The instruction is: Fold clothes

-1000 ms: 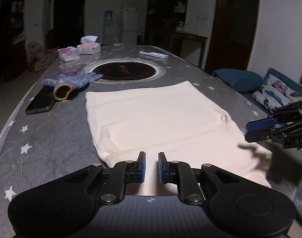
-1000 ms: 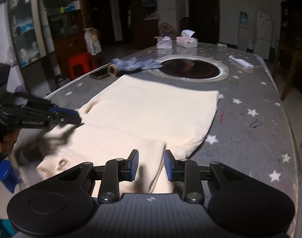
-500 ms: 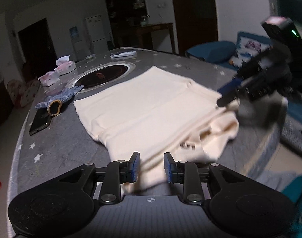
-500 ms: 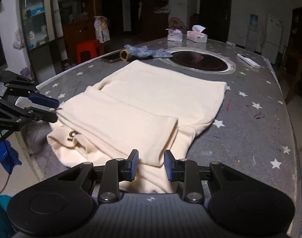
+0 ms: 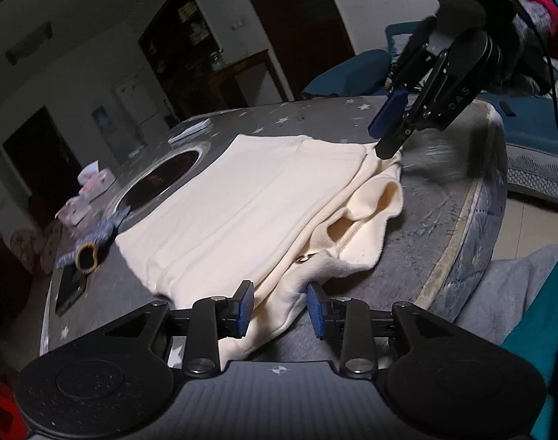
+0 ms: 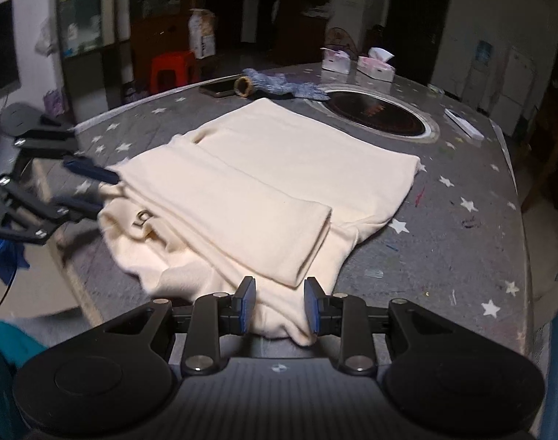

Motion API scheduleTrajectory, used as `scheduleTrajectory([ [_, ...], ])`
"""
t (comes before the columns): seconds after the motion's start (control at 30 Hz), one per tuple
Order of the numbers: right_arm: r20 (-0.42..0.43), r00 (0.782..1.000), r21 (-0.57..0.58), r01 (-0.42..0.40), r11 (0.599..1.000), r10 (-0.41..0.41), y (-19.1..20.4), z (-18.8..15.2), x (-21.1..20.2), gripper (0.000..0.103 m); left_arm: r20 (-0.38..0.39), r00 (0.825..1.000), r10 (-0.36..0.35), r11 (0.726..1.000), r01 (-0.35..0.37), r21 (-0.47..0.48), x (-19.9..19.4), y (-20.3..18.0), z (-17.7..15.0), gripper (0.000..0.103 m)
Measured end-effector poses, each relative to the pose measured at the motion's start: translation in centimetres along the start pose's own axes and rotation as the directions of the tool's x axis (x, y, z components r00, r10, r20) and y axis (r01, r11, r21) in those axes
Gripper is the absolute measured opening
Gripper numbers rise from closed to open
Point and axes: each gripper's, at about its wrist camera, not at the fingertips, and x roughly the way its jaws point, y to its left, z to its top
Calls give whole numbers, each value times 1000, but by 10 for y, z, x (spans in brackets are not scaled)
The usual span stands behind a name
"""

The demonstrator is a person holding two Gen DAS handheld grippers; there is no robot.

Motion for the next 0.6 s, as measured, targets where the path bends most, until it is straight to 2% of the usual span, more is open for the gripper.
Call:
scheduleTrajectory([
  [0.07, -5, 1000, -40, -4, 999, 4, 4, -1, -3, 37, 10, 1000, -8, 1000, 8, 13, 2, -2, 0, 32],
  [0.13, -6, 1000, -86, -13, 996, 12, 10, -2, -5, 38, 18, 1000, -12, 1000, 12, 14, 5, -2, 0, 22],
  [0.23, -10, 1000, -153, -25, 988, 24, 18, -4, -6, 40, 36, 999, -18, 1000, 19, -10, 6, 1, 2, 12],
  [0.43, 1, 999, -280, -41, 959, 43, 35, -9, -3, 49, 65, 998, -24, 987, 34, -155, 9, 30, 15, 10],
  [0.6, 41, 998, -358, -20, 934, 38, 43, -9, 7, 50, 76, 996, -37, 971, 54, -232, 15, 49, 25, 10],
])
